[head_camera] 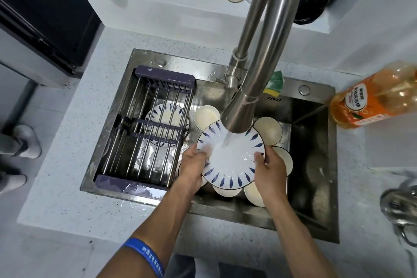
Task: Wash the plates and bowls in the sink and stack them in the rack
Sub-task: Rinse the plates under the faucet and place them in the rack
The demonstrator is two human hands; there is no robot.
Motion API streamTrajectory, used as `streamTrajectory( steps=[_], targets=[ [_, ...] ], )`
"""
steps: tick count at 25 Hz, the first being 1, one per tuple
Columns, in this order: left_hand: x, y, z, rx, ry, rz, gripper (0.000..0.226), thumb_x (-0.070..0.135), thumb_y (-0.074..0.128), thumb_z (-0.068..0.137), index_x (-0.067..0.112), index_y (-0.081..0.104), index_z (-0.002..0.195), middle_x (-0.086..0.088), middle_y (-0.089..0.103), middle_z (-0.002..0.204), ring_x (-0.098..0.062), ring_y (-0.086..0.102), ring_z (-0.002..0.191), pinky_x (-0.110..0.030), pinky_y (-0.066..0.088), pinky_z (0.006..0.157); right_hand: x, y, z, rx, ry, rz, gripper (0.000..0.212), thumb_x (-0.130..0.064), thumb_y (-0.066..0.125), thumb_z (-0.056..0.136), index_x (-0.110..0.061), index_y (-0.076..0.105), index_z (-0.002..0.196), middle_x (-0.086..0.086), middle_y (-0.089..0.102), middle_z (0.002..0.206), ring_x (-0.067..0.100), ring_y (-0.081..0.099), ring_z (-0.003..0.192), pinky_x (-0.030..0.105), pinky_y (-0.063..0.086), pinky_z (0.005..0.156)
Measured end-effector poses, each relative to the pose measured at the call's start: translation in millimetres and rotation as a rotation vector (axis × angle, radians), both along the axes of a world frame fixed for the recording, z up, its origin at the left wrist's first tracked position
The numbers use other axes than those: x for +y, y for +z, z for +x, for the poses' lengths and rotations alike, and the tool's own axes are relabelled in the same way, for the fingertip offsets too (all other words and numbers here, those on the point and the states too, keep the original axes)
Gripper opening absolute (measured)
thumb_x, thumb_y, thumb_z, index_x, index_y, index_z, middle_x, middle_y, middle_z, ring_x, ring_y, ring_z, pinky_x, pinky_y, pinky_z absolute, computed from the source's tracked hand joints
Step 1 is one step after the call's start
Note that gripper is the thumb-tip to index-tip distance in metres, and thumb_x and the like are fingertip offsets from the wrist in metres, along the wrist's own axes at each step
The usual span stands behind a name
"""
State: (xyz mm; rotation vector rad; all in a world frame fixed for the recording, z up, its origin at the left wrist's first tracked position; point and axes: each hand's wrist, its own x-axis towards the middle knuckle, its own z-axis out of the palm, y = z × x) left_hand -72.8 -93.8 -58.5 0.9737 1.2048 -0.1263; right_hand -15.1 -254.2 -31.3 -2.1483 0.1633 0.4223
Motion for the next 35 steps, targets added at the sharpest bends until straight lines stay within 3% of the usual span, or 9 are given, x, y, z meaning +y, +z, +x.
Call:
streamTrajectory(
  steps=[3, 6, 10, 15, 22, 25, 27, 30, 35],
  targets=[
    [-7, 5, 8, 0.014, -0.022, 0.005, 0.009, 0.016, 0.07, 0.091, 0.011, 0.064, 0.087, -0.006, 0.07, 0.084, -0.021, 0.067, 0.076, -0.035, 0.059, 0.072, -2, 5, 0, -0.067, -0.129, 0.042, 0.033, -0.009, 0.048, 0.097, -0.027, 0.065, 0.119, -0.018, 0.068, 0.099, 0.004, 0.066, 0.092, 0.026, 0.053, 0.082],
    [-3, 5, 10, -0.09, 0.094, -0.082, 0.013, 0.01, 0.069, 0.09, 0.005, 0.066, 0.102, -0.007, 0.073, 0.082, -0.024, 0.067, 0.072, -0.035, 0.059, 0.062, 2, 3, 0, -0.022, -0.289, 0.304, 0.038, 0.005, 0.049, 0.095, -0.021, 0.065, 0.117, -0.016, 0.07, 0.103, 0.002, 0.066, 0.094, 0.019, 0.052, 0.08],
    [-15, 19, 0, -0.11, 0.166, 0.13, 0.029, 0.021, 0.069, 0.092, 0.013, 0.062, 0.119, -0.005, 0.072, 0.097, -0.022, 0.065, 0.089, -0.039, 0.057, 0.073, 31, -25, -17, 0.551, -0.657, 0.78, 0.03, 0.007, 0.057, 0.091, -0.012, 0.067, 0.114, 0.012, 0.071, 0.113, 0.028, 0.069, 0.096, 0.039, 0.059, 0.072],
    [14, 28, -8, -0.14, -0.132, 0.273, 0.032, 0.002, 0.051, 0.098, 0.017, 0.056, 0.126, -0.005, 0.07, 0.115, -0.019, 0.066, 0.101, -0.033, 0.056, 0.086, 48, -31, -12, 0.581, -0.438, 0.566, 0.019, -0.013, 0.063, 0.096, -0.008, 0.067, 0.114, 0.012, 0.072, 0.105, 0.02, 0.07, 0.071, 0.029, 0.054, 0.046],
    [32, 27, -14, -0.087, -0.232, 0.248, 0.027, 0.011, 0.052, 0.101, 0.014, 0.056, 0.128, -0.002, 0.068, 0.112, -0.018, 0.065, 0.103, -0.03, 0.055, 0.084, 35, -34, -3, 0.58, -0.38, 0.519, 0.016, -0.014, 0.063, 0.094, -0.015, 0.068, 0.109, 0.01, 0.073, 0.107, 0.025, 0.07, 0.091, 0.034, 0.057, 0.066],
    [17, 14, -30, 0.022, -0.702, 0.721, 0.042, 0.018, 0.045, 0.103, 0.023, 0.041, 0.144, -0.004, 0.055, 0.138, -0.021, 0.055, 0.127, -0.038, 0.051, 0.1, 28, -21, -7, 0.516, -0.344, 0.39, 0.019, -0.005, 0.053, 0.095, -0.017, 0.068, 0.098, 0.008, 0.074, 0.102, 0.025, 0.07, 0.087, 0.035, 0.058, 0.061],
    [0, -4, -31, 0.019, -1.116, 0.938, 0.054, 0.034, 0.034, 0.105, 0.022, 0.021, 0.156, -0.005, 0.016, 0.163, -0.03, 0.014, 0.151, -0.046, 0.025, 0.121, 22, -10, -11, 0.459, -0.321, 0.309, 0.026, -0.001, 0.047, 0.094, -0.018, 0.066, 0.098, 0.006, 0.073, 0.098, 0.023, 0.069, 0.082, 0.038, 0.06, 0.059],
    [-12, -10, 4, 0.179, -1.259, 0.841, 0.071, 0.062, 0.008, 0.099, 0.021, 0.003, 0.157, -0.006, -0.014, 0.164, -0.033, -0.02, 0.149, -0.051, -0.013, 0.118, 23, -4, -23, 0.525, -0.314, 0.394, 0.036, 0.005, 0.044, 0.089, -0.017, 0.068, 0.103, 0.008, 0.076, 0.096, 0.028, 0.071, 0.087, 0.053, 0.06, 0.073],
    [-19, 6, 21, -0.194, -1.415, 0.773, 0.061, 0.054, 0.017, 0.104, 0.029, 0.004, 0.158, 0.004, -0.012, 0.165, -0.015, -0.014, 0.152, -0.041, -0.005, 0.123, 31, -10, -29, 0.635, -0.404, 0.634, 0.032, 0.001, 0.048, 0.095, -0.013, 0.067, 0.117, 0.011, 0.075, 0.106, 0.031, 0.071, 0.101, 0.059, 0.054, 0.089]
  ],
)
